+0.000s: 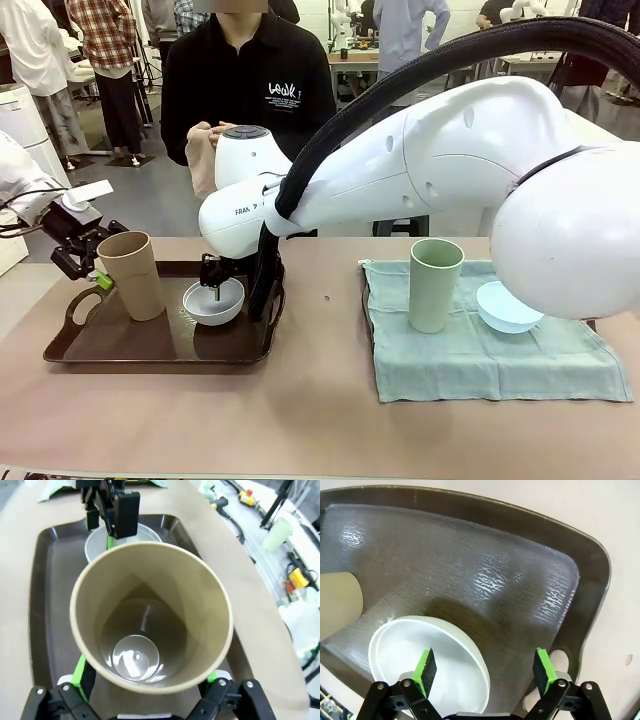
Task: Set up a tray with a mat and arrange the tableware.
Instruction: Pick up the Picnic Bowl and Reusable plastic cup from the Handle tray in front of the human's position and hold them in the air.
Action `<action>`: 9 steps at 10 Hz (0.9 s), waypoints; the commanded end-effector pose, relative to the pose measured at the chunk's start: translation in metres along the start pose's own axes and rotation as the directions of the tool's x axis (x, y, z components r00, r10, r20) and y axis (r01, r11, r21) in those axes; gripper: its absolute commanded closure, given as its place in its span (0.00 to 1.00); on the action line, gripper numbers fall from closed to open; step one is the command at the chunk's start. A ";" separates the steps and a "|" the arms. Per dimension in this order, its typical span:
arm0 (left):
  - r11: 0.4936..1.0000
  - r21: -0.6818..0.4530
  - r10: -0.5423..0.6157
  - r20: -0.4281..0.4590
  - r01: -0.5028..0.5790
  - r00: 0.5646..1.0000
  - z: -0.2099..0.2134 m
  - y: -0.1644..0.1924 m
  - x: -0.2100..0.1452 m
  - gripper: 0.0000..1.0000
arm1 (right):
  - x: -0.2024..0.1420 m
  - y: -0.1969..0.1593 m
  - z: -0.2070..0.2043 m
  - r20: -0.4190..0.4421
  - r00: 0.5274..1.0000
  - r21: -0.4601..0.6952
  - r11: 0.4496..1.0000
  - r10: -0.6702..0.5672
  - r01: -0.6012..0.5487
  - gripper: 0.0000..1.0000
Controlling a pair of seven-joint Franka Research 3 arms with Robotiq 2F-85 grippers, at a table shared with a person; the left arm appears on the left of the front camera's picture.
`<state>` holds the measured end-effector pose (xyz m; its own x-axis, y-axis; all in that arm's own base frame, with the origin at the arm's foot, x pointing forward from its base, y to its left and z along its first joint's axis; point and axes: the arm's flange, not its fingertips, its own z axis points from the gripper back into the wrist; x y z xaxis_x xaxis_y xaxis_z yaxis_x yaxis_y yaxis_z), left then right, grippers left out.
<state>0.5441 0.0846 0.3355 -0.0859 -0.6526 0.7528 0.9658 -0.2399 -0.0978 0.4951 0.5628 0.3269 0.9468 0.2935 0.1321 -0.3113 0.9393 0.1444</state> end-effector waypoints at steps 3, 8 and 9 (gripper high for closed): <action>1.000 -0.013 0.014 0.032 -0.014 0.999 -0.008 0.009 0.006 0.00 | 0.000 0.002 -0.003 0.039 0.999 0.011 1.000 -0.012 0.012 0.00; 0.999 -0.033 0.000 0.047 0.002 0.999 -0.017 0.010 0.010 0.05 | -0.001 0.005 -0.004 0.044 0.999 0.025 0.999 0.023 -0.025 0.81; 1.000 -0.030 0.000 0.047 0.002 0.999 -0.018 0.010 0.009 0.57 | -0.001 0.006 -0.004 0.041 0.999 0.027 0.999 0.029 -0.030 1.00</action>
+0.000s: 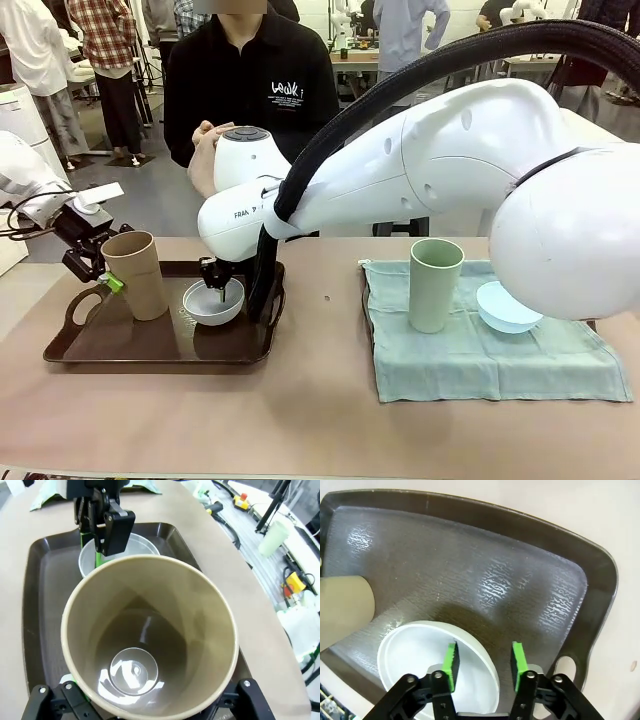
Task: Set up a tray with a mat and arrange the tableware.
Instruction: Pick up the Picnic Bowl and Reusable plastic cup from the Handle tray in front of the human's position and hold them in the air.
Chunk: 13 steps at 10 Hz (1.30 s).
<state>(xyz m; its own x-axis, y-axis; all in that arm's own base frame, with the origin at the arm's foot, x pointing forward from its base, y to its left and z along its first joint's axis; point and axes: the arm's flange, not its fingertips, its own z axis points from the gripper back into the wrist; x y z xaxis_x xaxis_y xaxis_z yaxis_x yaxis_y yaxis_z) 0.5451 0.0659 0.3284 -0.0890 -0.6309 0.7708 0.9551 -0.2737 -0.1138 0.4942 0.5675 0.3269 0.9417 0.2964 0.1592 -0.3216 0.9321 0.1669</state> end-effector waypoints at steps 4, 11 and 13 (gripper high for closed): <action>0.999 0.026 0.022 0.017 -0.023 1.000 0.003 0.004 -0.001 1.00 | -0.003 0.002 -0.002 0.013 1.000 0.002 1.000 0.012 -0.012 1.00; 0.999 0.003 0.053 0.009 -0.053 0.999 -0.005 0.003 0.022 0.67 | -0.009 0.002 0.013 -0.034 0.999 0.026 1.000 -0.010 0.011 1.00; 0.998 0.016 0.063 -0.001 -0.063 0.998 0.009 -0.009 0.038 0.67 | -0.025 0.010 0.061 0.012 1.000 0.064 0.998 0.019 -0.019 1.00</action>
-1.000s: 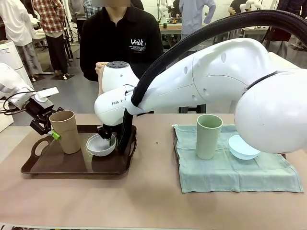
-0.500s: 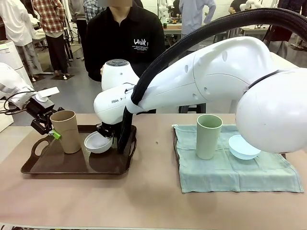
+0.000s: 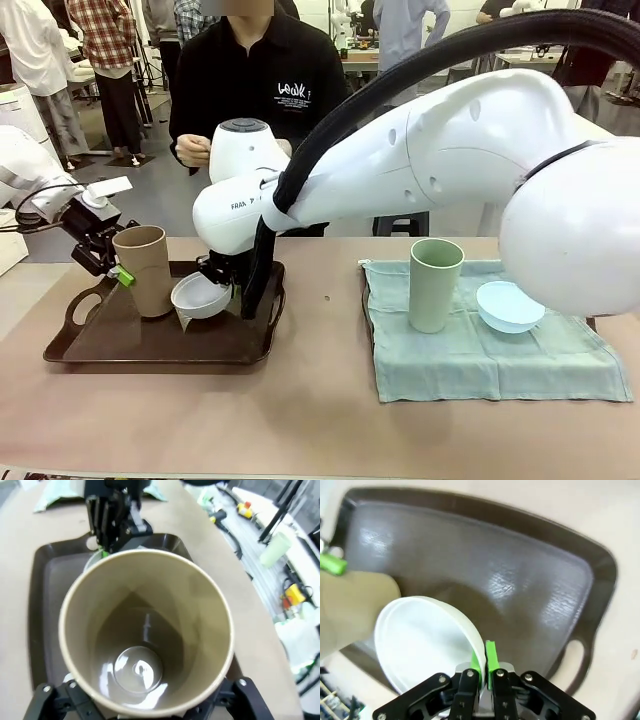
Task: Set up a tray with a mat and arrange the tableware.
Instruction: Pick up the Picnic Bowl and Reusable plastic cup from the Handle tray in front of the human's position and hold them in the air.
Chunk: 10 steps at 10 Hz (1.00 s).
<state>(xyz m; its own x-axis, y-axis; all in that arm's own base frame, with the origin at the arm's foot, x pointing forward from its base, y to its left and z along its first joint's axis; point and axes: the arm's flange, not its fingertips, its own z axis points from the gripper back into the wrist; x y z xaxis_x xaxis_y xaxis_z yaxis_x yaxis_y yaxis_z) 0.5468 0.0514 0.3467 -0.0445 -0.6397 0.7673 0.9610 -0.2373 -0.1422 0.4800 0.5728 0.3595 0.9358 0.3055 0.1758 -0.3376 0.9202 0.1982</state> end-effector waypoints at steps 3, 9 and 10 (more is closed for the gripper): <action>0.999 0.025 0.021 -0.035 -0.021 0.999 0.035 -0.053 0.056 0.67 | -0.049 0.004 0.110 0.075 0.996 0.055 0.998 0.039 -0.044 1.00; 0.972 0.213 -0.071 -0.119 0.095 0.990 0.062 -0.145 0.131 0.67 | -0.081 -0.002 0.181 0.137 0.989 0.005 0.998 0.062 -0.063 1.00; 0.985 0.151 -0.076 -0.069 0.086 0.995 0.074 -0.127 0.126 0.67 | -0.072 0.023 0.199 0.149 0.986 0.013 0.997 0.071 -0.074 1.00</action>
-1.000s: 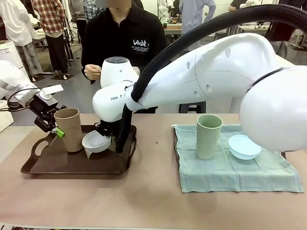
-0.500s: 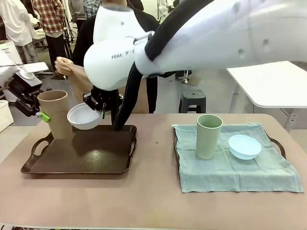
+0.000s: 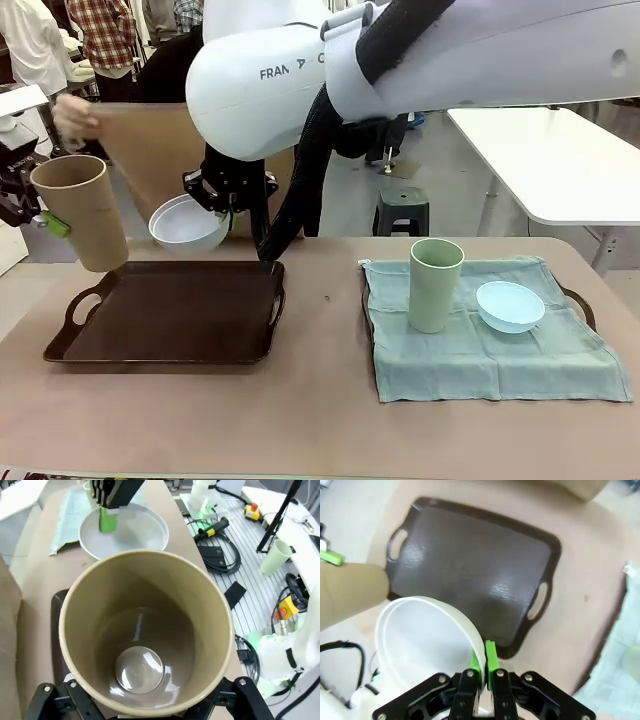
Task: Set up a tray with a mat and arrange the tableware.
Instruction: Pick up the Picnic Bowl and Reusable plastic cup from the Handle tray in front of the human's position and hold them in the air, then place the Picnic Bowl and Reusable plastic cup back onto the Handle tray in front of the human's position.
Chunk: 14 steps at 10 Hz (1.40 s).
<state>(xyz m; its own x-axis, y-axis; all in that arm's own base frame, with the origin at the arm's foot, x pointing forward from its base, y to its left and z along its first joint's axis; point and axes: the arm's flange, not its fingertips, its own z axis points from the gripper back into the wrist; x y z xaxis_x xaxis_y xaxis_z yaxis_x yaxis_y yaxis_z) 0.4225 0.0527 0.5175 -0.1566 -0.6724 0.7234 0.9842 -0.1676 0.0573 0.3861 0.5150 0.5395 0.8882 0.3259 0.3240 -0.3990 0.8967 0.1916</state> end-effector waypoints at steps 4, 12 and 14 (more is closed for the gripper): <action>0.999 -0.034 0.020 0.009 -0.019 1.000 -0.003 0.016 -0.011 0.67 | 0.003 0.009 0.002 0.007 1.000 0.009 1.000 0.007 -0.007 1.00; 0.999 -0.034 0.020 0.009 -0.019 1.000 -0.003 0.016 -0.011 0.67 | 0.003 0.009 0.002 0.007 1.000 0.009 1.000 0.007 -0.007 1.00; 0.999 -0.034 0.020 0.009 -0.019 1.000 -0.003 0.016 -0.011 0.67 | 0.003 0.009 0.002 0.007 1.000 0.009 1.000 0.007 -0.007 1.00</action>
<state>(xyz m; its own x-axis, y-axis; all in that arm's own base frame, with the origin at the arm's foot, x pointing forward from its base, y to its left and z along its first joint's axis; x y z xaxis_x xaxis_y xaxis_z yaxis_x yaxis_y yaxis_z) 0.4396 0.0549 0.5031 -0.1360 -0.6660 0.7335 0.9846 -0.1728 0.0257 0.3837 0.5212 0.5434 0.8850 0.3313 0.3271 -0.4083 0.8898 0.2036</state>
